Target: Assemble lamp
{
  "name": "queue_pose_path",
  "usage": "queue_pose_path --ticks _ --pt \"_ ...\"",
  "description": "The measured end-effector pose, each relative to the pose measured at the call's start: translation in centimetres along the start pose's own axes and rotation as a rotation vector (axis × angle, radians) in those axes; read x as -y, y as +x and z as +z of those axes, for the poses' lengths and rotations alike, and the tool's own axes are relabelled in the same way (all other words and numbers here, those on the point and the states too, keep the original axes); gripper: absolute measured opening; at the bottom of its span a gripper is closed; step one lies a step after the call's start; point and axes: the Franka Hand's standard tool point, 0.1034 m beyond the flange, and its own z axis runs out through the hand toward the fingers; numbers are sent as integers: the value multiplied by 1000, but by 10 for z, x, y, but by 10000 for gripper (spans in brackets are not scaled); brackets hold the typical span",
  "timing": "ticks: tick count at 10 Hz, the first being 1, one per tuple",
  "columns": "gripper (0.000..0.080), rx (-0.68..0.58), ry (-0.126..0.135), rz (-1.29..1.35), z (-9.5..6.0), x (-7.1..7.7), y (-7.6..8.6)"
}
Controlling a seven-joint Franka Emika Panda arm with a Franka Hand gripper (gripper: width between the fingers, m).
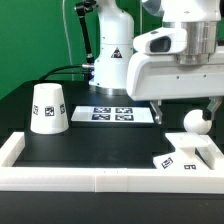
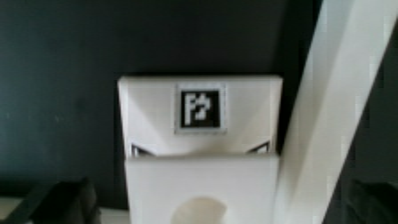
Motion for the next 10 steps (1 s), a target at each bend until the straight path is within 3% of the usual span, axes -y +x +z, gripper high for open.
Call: queue_pose_path --ticks 3,8,10 --pt "699 10 -2 73 10 21 -35" --pt "699 -1 10 150 15 23 -39" --pt "699 13 28 373 23 38 -63"
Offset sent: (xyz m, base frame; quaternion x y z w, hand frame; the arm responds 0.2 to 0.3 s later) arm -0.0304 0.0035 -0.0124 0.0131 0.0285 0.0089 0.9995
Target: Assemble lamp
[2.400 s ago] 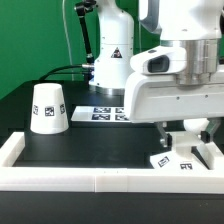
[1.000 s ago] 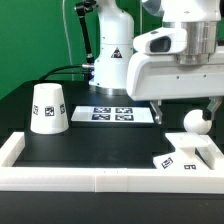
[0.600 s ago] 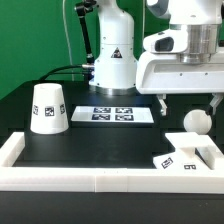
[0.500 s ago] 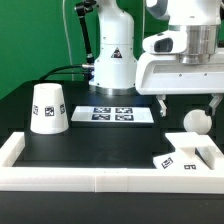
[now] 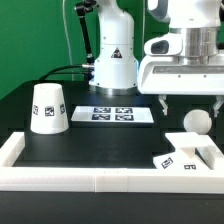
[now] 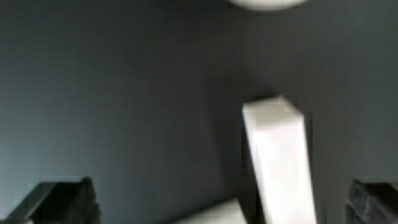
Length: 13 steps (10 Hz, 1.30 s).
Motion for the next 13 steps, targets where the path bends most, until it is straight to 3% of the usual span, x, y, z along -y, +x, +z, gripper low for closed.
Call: queue_pose_path --ticks 1,3,6,7,13 --pt "699 12 -6 -14 4 2 -10" --pt "699 29 1 14 6 2 -14" --pt "699 55 -9 -7 6 0 -14" --pt "699 158 -29 -13 5 -6 -19" --pt "699 496 -71 40 4 -4 -26"
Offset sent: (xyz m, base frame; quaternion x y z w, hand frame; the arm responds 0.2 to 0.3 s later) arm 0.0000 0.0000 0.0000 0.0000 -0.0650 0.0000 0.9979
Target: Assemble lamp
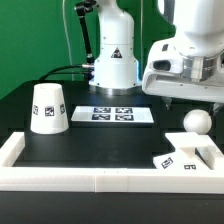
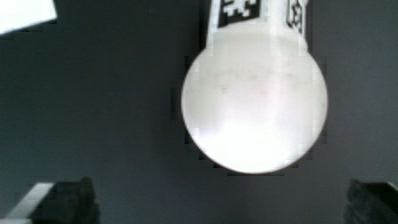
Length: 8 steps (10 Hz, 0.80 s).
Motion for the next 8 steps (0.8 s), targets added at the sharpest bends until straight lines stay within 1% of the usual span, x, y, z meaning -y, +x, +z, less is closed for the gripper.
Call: queue_pose_path --ticks 1,2,3,4,6,8 --pt "699 65 -13 4 2 -4 -2" --pt "699 126 -10 20 2 -4 -3" --pt "699 182 -19 30 3 1 -6" --pt "699 174 -10 5 3 6 -1" --pt "699 130 20 -80 1 14 3" --pt "699 111 29 -104 0 14 5"
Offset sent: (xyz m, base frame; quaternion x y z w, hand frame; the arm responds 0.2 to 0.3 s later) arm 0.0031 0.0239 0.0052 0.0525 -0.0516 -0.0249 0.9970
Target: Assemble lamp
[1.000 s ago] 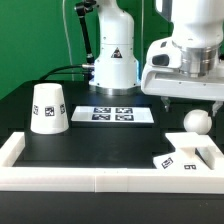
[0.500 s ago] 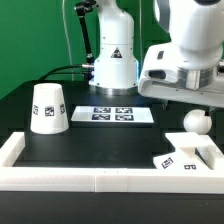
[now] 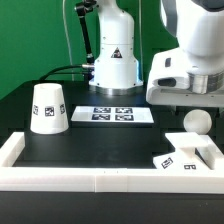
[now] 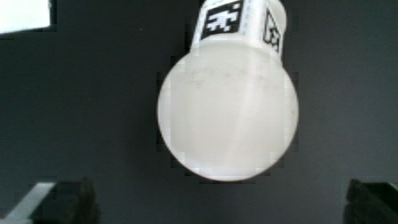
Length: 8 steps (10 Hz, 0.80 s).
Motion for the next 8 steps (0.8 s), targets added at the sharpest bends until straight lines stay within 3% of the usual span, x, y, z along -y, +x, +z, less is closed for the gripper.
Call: queue_pose_path --ticks 4,6,8 --pt "699 0 -3 11 3 0 0" --pt "699 -2 -8 16 10 10 -5" --pt "699 -16 -8 15 18 11 -4"
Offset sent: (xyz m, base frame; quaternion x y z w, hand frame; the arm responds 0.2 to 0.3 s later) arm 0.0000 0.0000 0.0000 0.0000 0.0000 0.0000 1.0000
